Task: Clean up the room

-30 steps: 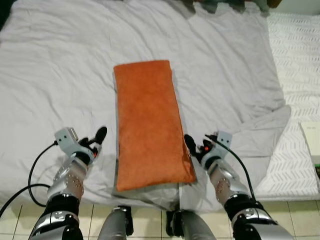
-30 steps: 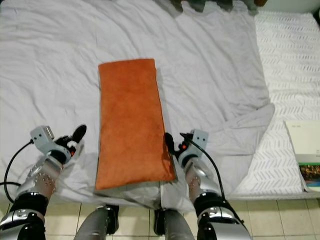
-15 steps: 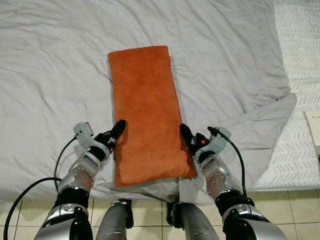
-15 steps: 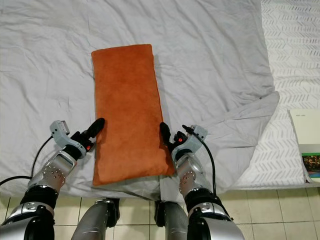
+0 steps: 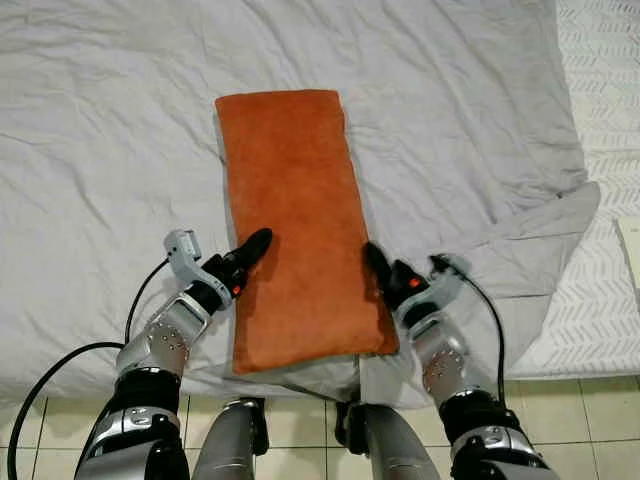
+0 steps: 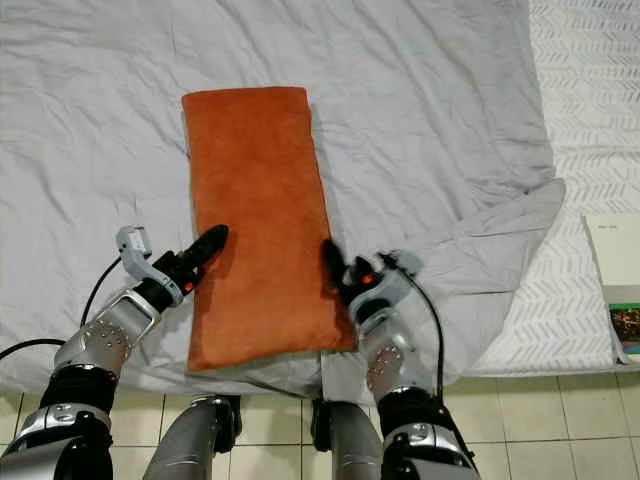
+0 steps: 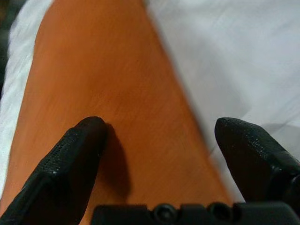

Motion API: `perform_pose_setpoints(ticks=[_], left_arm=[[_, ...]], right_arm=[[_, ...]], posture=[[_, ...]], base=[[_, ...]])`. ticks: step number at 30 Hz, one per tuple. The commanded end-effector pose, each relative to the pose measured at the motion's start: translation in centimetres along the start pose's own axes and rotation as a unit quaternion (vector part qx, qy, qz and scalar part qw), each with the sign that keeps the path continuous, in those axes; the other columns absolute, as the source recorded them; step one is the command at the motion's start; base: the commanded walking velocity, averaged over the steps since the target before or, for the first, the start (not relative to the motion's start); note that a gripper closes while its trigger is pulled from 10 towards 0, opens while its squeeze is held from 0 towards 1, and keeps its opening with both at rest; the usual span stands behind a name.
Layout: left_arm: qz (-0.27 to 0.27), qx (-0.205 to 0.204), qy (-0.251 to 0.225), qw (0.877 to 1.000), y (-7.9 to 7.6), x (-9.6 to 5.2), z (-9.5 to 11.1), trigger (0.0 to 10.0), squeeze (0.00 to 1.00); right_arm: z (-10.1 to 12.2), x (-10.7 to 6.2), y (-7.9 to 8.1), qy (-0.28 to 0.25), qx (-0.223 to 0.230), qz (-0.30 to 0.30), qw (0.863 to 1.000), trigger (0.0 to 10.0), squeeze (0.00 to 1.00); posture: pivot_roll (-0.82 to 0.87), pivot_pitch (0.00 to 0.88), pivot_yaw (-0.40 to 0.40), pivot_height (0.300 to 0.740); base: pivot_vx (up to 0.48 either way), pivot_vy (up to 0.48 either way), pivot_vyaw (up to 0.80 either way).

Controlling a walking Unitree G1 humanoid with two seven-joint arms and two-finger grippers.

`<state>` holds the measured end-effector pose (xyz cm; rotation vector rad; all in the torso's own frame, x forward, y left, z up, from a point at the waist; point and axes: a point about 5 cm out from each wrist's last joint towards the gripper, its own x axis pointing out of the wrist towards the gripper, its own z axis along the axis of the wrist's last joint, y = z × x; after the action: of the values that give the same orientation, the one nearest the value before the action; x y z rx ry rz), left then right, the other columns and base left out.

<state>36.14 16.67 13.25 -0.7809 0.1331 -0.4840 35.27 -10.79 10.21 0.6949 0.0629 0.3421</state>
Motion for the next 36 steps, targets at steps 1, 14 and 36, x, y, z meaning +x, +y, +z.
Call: perform_pose_setpoints(ticks=[1, 14, 36], left_arm=[[0.000, -0.030, 0.048, 0.998, 0.2, -0.4, -2.8, 10.0, 0.00], [-0.023, -0.090, 0.119, 0.989, -1.5, -0.5, -7.3, 10.0, 0.00], [0.065, -0.093, 0.147, 0.983, 0.2, -2.6, -9.0, 0.0, 0.00]], right_arm=[[-2.3, -0.8, 0.1, 0.049, 0.006, 0.016, 0.999, 10.0, 0.00], [-7.1, -1.3, 2.4, 0.138, 0.028, 0.052, 0.989, 10.0, 0.00], [-6.7, -2.7, -1.4, 0.195, -0.164, 0.025, 0.967, 0.0, 0.00]], posture=[[0.00, 0.652, -0.079, 0.740], [0.01, 0.685, -0.096, 0.740], [0.04, 0.660, -0.105, 0.740]], base=[[0.000, 0.000, 0.00], [0.000, 0.000, 0.00], [0.000, 0.000, 0.00]])
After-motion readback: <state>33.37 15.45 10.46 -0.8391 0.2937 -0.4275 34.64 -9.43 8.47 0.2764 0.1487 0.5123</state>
